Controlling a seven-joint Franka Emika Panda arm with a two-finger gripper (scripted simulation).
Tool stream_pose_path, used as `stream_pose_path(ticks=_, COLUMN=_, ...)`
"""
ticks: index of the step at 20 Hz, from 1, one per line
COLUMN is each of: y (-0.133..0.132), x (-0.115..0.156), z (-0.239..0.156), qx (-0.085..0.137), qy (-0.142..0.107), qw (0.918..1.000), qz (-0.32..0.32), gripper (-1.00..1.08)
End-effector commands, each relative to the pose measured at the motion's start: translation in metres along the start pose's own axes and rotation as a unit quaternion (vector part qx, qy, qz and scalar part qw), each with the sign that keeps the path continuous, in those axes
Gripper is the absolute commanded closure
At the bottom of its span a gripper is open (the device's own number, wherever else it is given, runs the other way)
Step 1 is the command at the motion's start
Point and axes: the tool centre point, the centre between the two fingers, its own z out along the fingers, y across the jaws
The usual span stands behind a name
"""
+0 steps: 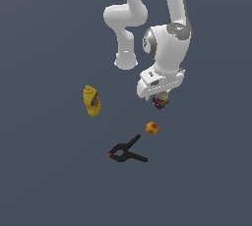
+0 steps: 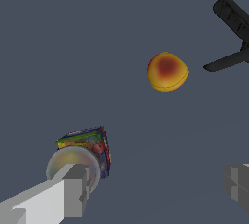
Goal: Pick up a designated object from a clutter of objects.
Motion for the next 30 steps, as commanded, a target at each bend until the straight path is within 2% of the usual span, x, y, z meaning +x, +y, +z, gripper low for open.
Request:
stream_pose_path(ticks=1, y=-0.022, x=-0.008, z=0.016, qx=0.0, qy=0.003, qw=0.9997, qz=-0.024, gripper=-0.92)
stream_pose_path(ticks=6, y=-0.054, x=-0.025, z=0.038, qx=0.002, qy=0.008, qw=0.9982, qz=-0.06, gripper=-0.92)
stream_pose_path(ticks=12, y=-0.076, x=-0.039, z=0.053, qx=0.004, qy=0.011, qw=0.9962, qz=-0.086, gripper=-0.92)
stream_pose_path(ticks=22, y=-0.081, x=-0.042, z=0.06, qx=0.005, qy=0.011, qw=0.9957, qz=-0.092, gripper=-0.92)
stream_pose_path(ticks=30, y=-0.082, x=-0.042, z=0.09, qx=0.005, qy=0.012, qw=0.9956, qz=-0.092, gripper=-0.92)
